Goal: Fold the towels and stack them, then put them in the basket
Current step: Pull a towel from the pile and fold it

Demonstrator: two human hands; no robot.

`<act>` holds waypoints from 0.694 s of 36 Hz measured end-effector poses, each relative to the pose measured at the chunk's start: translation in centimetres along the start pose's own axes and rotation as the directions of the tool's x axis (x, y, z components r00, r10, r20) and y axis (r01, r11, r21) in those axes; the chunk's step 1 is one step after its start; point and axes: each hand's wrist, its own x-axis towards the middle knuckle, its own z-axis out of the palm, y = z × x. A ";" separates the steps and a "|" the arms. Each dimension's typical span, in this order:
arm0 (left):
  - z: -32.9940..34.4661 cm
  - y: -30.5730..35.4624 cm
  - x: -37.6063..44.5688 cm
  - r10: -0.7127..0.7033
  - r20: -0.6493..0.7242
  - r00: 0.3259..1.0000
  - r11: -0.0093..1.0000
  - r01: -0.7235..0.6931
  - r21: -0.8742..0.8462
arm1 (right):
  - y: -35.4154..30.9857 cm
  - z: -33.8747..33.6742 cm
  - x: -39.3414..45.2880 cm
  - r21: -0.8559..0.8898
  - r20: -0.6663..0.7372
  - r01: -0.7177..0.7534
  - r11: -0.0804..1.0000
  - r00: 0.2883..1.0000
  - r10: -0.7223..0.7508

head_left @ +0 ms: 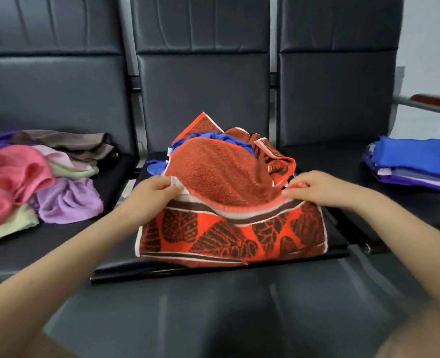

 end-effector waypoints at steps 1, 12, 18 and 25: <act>-0.4 0.2 0.6 0.018 -0.043 0.999 1.000 -0.018 0.005 | -0.1 -0.6 0.1 0.033 -0.066 -0.004 0.999 0.998 0.006; -1.4 0.1 9.0 -0.060 -0.349 0.935 0.996 0.031 -0.087 | -0.6 0.1 6.5 0.661 -0.216 -0.023 0.750 0.951 0.220; -0.1 -1.9 12.7 -0.143 -0.370 0.918 0.990 0.128 -0.066 | 0.2 0.4 10.9 0.904 -0.159 -0.006 0.427 0.923 0.351; 0.4 -3.9 15.3 -0.230 -0.385 0.893 0.973 0.201 -0.116 | 1.0 2.7 15.2 0.863 -0.192 -0.058 0.502 0.881 0.432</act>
